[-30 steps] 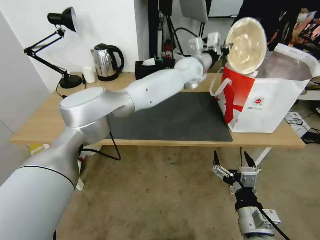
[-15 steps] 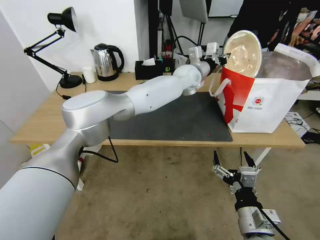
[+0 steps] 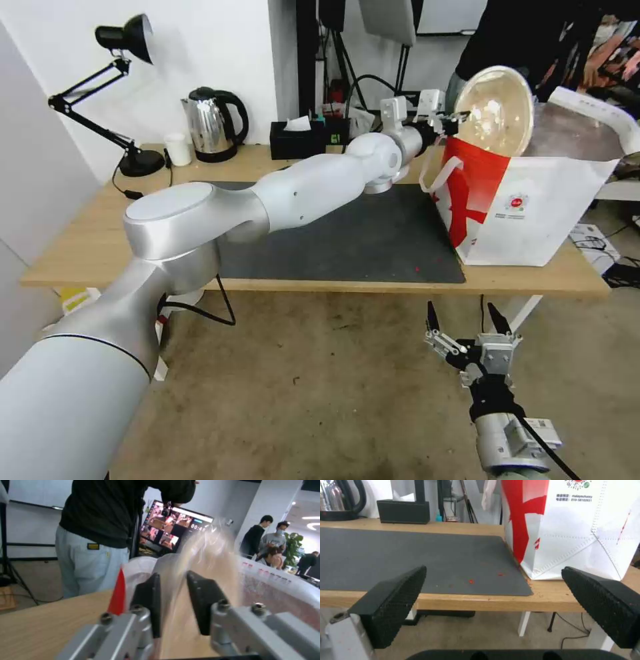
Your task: Pick up the trash from the table and place it into the takeout bag.
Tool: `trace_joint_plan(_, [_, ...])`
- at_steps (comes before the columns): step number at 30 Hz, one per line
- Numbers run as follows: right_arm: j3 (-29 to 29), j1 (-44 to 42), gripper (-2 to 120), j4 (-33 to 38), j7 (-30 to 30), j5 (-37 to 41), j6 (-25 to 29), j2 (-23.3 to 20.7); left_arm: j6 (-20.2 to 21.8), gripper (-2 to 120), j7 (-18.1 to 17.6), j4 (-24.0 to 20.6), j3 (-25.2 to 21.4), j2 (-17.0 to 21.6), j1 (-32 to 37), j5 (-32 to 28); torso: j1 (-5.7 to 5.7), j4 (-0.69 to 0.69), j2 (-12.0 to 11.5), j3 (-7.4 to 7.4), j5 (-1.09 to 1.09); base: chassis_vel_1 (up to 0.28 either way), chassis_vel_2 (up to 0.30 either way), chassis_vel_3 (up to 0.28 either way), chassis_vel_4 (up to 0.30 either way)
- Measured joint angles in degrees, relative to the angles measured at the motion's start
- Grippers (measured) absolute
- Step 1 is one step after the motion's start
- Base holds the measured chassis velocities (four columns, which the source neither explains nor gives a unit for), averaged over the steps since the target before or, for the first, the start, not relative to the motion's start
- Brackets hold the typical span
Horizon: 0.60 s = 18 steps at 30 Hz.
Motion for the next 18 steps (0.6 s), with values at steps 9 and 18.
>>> trace_joint_plan(9, [0.00, 0.00, 100, 0.00, 0.00, 0.00, 0.00, 0.00, -0.12, 60, -1.66, -1.71, 0.02, 0.07, -1.61, -1.28, 0.00, 0.00, 0.00, 0.00, 0.00, 0.000, 0.000, 0.000, 0.000])
trace_joint_plan(18, [0.00, 0.00, 100, 0.00, 0.00, 0.00, 0.00, 0.00, -1.60, 91, -4.06, -4.30, -2.79, 1.11, -3.03, -0.41, 0.00, 0.00, 0.00, 0.00, 0.00, 0.000, 0.000, 0.000, 0.000])
